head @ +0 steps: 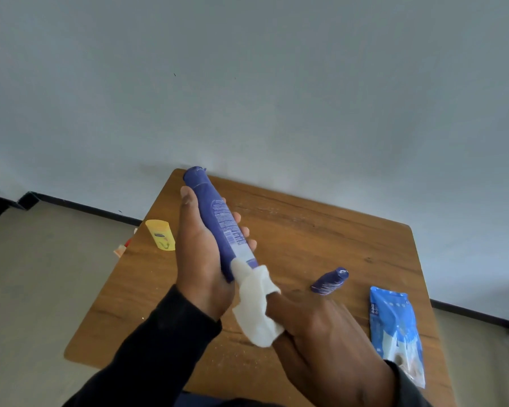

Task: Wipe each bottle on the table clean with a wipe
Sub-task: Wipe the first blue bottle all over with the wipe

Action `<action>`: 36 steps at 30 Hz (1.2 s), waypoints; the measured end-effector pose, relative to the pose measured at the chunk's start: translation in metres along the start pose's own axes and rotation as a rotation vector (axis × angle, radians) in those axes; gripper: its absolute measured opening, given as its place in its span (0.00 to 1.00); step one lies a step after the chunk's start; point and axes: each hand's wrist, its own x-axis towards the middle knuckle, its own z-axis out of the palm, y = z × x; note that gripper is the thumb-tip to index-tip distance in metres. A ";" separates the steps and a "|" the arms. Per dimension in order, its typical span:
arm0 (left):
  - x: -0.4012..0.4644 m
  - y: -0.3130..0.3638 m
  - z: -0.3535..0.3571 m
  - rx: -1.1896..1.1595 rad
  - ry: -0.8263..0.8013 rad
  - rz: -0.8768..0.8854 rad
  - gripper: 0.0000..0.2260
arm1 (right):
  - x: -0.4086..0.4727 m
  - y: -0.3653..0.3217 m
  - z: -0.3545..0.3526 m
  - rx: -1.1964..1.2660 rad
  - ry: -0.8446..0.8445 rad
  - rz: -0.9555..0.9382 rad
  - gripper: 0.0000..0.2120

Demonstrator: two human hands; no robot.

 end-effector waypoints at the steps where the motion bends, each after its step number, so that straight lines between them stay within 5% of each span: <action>1: 0.000 -0.001 0.000 0.015 0.008 -0.016 0.27 | 0.004 -0.002 0.001 0.012 -0.015 -0.005 0.08; 9: 0.004 0.007 -0.013 0.084 -0.045 -0.024 0.26 | 0.045 0.012 0.001 -0.131 0.044 0.133 0.05; 19: 0.009 0.037 -0.035 0.169 -0.191 -0.109 0.26 | 0.072 -0.021 0.007 -0.170 -0.083 0.092 0.06; 27: 0.019 0.041 -0.060 0.443 -0.289 0.102 0.17 | 0.133 -0.006 0.006 -0.270 0.020 0.165 0.12; 32: 0.034 0.056 -0.074 0.414 -0.254 0.000 0.19 | 0.125 -0.032 0.023 -0.157 -0.077 0.173 0.09; 36: 0.047 0.070 -0.078 0.180 -0.269 -0.199 0.24 | 0.107 -0.061 0.041 -0.092 -0.153 0.136 0.16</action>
